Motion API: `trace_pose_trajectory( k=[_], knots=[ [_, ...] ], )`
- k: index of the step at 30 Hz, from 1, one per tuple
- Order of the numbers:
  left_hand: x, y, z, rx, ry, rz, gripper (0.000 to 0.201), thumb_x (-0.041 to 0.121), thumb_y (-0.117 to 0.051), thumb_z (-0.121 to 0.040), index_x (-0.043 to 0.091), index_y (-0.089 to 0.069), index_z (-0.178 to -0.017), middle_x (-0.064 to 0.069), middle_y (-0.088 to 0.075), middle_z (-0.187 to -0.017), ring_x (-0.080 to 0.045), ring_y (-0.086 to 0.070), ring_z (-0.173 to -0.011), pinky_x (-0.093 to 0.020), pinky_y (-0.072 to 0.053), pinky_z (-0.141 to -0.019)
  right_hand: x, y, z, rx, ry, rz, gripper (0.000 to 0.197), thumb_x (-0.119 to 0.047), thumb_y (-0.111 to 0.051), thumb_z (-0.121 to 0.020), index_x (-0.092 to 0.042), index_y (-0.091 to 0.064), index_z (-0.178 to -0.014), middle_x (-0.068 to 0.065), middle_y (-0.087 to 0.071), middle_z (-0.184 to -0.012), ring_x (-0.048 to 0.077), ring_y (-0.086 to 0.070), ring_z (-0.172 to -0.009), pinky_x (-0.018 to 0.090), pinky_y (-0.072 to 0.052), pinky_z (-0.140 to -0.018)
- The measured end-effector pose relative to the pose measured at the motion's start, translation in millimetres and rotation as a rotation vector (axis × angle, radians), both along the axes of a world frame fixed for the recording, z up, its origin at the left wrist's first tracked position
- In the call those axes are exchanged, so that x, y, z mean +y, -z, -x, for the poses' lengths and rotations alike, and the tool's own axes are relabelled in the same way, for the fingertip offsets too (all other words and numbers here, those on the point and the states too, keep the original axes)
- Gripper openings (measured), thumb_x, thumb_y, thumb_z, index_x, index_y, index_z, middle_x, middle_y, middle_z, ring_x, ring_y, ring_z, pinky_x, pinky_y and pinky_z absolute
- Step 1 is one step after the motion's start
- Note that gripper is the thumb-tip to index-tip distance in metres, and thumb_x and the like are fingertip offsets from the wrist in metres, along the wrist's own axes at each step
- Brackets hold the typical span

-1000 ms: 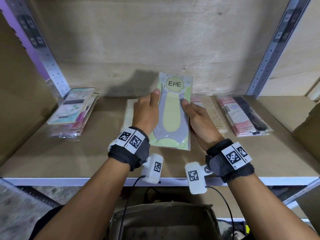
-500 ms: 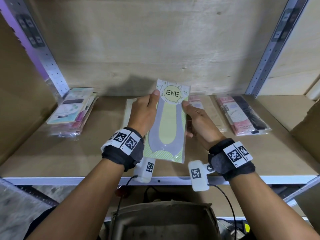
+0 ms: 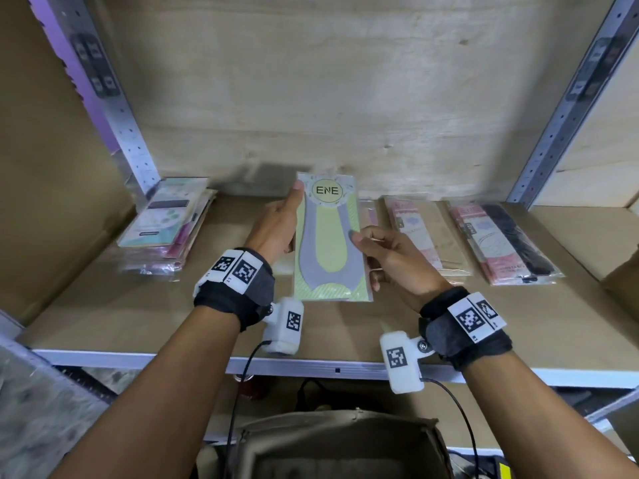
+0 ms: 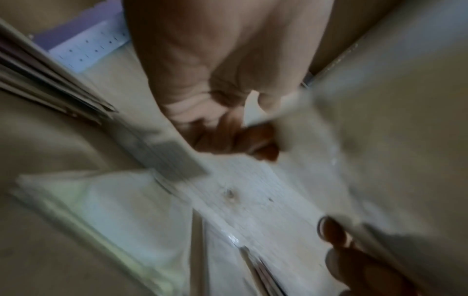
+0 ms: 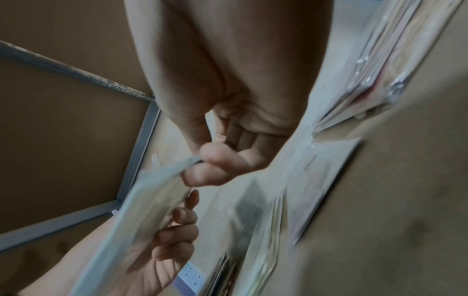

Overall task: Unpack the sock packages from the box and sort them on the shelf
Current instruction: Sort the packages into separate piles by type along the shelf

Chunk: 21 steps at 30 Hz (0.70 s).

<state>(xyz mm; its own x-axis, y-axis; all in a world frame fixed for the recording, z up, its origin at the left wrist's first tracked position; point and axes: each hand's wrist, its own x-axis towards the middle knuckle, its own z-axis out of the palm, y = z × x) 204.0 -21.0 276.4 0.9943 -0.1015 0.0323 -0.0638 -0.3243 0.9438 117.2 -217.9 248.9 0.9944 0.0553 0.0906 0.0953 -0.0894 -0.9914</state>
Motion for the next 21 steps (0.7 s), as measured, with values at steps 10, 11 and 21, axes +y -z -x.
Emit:
trace_pose_trajectory(
  k=[10, 11, 21],
  knots=[
    [52.9, 0.5, -17.4, 0.058, 0.252, -0.143, 0.044, 0.01, -0.075, -0.086, 0.008, -0.063, -0.129, -0.006, -0.071, -0.098, -0.014, -0.065, -0.079, -0.02, -0.051, -0.065, 37.9, -21.7, -62.7, 0.259, 0.114, 0.14, 0.019, -0.02, -0.069, -0.093, -0.007, -0.055, -0.09, 0.011, -0.053, -0.072, 0.021, -0.053, -0.051, 0.024, -0.046, -0.042],
    [54.8, 0.3, -19.4, 0.052, 0.213, -0.172, 0.048, 0.011, -0.076, -0.086, 0.007, -0.062, -0.131, -0.01, -0.07, -0.108, -0.019, -0.066, -0.092, -0.024, -0.052, -0.073, 40.7, -24.1, -68.8, 0.301, 0.079, 0.169, 0.018, -0.013, -0.071, -0.091, -0.008, -0.054, -0.089, 0.01, -0.054, -0.072, 0.021, -0.055, -0.053, 0.025, -0.048, -0.044],
    [52.0, 10.8, -27.7, 0.129, 0.066, -0.408, 0.033, 0.006, -0.08, -0.078, 0.011, -0.047, -0.072, -0.011, -0.041, -0.078, -0.019, -0.04, -0.073, -0.028, -0.031, -0.068, 70.1, -14.6, -100.7, 0.353, 0.157, 0.577, 0.054, -0.009, -0.083, -0.077, 0.003, -0.056, -0.122, 0.017, -0.072, -0.084, 0.024, -0.066, -0.065, 0.04, -0.061, -0.075]
  ],
)
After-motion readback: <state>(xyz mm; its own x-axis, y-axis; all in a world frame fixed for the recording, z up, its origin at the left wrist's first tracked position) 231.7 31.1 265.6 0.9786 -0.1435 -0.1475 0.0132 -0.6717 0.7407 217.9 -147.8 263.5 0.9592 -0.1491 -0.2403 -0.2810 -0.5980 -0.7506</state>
